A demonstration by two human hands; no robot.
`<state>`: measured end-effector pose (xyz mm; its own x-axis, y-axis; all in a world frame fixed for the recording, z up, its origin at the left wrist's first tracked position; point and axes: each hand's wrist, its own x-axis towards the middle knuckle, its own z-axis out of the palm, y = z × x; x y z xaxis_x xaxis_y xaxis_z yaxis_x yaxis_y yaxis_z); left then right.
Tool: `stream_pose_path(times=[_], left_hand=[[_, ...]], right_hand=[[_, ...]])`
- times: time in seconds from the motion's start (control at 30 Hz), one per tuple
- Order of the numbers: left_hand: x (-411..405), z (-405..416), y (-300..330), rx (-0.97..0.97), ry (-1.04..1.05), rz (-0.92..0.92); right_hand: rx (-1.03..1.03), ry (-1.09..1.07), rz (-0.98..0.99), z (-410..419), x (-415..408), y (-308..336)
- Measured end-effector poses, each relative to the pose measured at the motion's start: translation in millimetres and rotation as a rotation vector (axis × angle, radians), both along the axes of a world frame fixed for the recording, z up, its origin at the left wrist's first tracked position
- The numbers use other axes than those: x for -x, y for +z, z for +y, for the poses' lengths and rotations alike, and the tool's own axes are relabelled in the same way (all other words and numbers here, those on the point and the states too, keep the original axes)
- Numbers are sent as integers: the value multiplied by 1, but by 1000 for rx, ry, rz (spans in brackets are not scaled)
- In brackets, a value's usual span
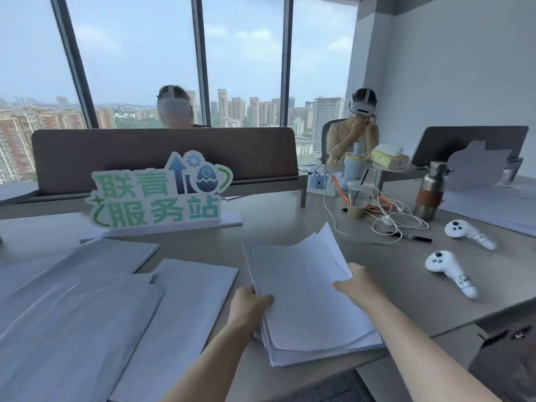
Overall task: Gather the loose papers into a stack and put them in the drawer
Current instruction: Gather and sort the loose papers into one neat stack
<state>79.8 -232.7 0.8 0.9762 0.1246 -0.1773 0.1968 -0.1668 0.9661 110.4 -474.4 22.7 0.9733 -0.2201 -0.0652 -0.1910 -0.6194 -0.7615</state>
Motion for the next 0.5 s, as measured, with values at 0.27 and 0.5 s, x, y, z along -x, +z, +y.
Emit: stream_pose_path(times=[0.27, 0.5], left_hand=[[-2, 11, -4, -255, 18, -6], [6, 26, -2, -353, 30, -31]], right_hand=[[426, -73, 79, 7, 4, -5], [608, -67, -83, 40, 12, 1]])
